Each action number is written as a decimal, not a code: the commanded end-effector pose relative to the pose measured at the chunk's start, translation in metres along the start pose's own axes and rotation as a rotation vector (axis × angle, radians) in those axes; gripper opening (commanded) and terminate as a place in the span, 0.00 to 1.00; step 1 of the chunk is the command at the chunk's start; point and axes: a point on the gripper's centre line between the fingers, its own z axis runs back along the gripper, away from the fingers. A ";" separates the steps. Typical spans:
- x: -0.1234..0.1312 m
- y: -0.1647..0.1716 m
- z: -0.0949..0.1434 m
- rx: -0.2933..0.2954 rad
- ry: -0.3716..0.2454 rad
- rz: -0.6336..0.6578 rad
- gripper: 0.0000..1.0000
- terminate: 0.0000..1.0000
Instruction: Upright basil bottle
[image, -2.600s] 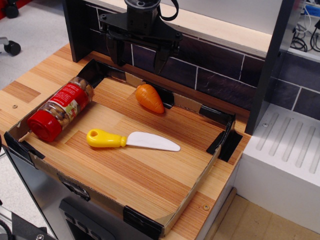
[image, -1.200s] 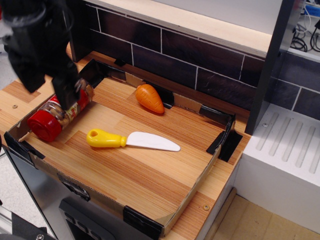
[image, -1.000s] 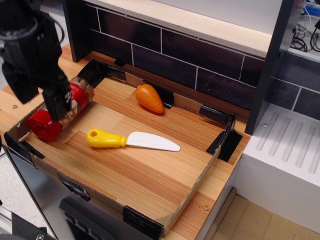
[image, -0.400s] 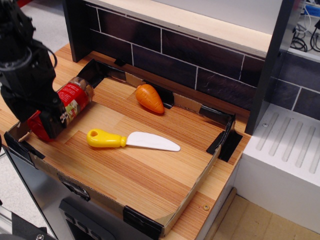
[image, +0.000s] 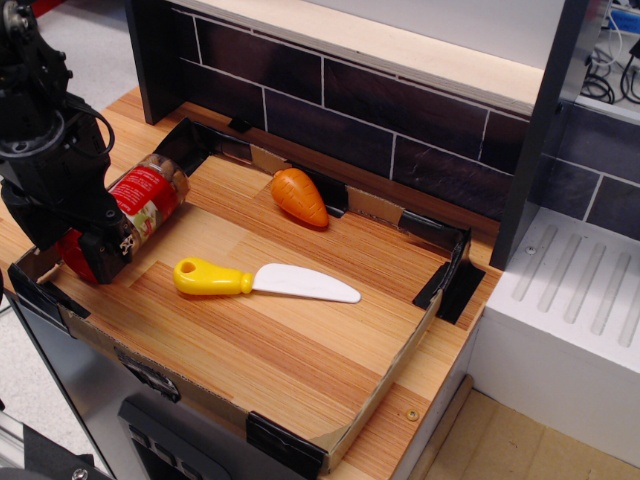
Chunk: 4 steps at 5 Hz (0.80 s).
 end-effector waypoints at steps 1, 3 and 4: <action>0.009 0.008 -0.006 0.053 -0.020 0.003 1.00 0.00; 0.009 0.007 -0.024 0.099 -0.012 0.000 1.00 0.00; 0.007 0.006 -0.028 0.107 -0.008 0.004 1.00 0.00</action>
